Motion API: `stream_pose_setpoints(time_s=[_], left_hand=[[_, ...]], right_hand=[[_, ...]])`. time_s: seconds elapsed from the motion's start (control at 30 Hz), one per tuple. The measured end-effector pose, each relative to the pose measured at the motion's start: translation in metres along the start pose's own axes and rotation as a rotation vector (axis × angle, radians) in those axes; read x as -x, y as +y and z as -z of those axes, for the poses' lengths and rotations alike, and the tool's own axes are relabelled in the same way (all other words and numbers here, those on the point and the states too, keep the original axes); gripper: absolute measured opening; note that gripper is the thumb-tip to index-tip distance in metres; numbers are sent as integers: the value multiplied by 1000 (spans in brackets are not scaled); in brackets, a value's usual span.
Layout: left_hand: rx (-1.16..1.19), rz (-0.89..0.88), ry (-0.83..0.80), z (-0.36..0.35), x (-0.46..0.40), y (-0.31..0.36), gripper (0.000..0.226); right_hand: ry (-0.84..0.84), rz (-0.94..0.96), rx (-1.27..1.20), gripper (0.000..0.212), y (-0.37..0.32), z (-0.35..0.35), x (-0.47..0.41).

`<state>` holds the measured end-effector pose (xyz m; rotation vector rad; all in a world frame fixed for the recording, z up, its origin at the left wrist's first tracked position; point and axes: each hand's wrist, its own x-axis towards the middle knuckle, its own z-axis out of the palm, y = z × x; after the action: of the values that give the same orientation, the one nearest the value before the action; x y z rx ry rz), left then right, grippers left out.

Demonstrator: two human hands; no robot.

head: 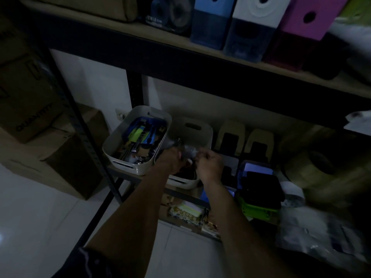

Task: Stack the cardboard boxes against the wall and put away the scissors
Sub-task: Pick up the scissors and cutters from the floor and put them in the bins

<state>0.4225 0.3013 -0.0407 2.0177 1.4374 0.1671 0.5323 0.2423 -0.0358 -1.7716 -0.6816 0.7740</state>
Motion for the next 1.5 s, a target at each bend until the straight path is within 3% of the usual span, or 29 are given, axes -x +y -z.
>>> stream_pose_setpoints(time_s=[0.17, 0.3, 0.4, 0.5, 0.6, 0.67, 0.8, 0.93, 1.13, 1.37, 1.5], left_hand=[[79, -53, 276, 5, 19, -8, 30], [168, -167, 557, 7, 67, -32, 25], [294, -2, 680, -4, 128, -75, 21], [284, 223, 572, -33, 200, -138, 21], [217, 448, 416, -62, 288, -207, 35], [184, 529, 359, -80, 346, -255, 45], [157, 619, 311, -101, 425, -315, 48], [193, 685, 292, -138, 498, -375, 57], [297, 869, 251, -238, 555, -456, 46], [331, 964, 331, -372, 539, -547, 45], [344, 989, 401, -429, 512, -596, 52]], right_hand=[[10, 57, 21, 28, -3, 3, 9], [-5, 174, 28, 32, -10, -8, 40], [-105, 255, 33, 16, -7, -31, 93], [-312, 242, 149, 17, 19, -56, 156], [-584, 148, 347, 36, 75, -84, 228], [-769, 114, 511, 53, 117, -99, 278], [-956, 106, 775, 70, 177, -118, 344], [-1043, 86, 909, 70, 236, -147, 405], [-1093, 94, 1003, 62, 354, -183, 451], [-1132, 151, 1022, 55, 519, -231, 463], [-1062, 235, 1002, 53, 587, -268, 451]])
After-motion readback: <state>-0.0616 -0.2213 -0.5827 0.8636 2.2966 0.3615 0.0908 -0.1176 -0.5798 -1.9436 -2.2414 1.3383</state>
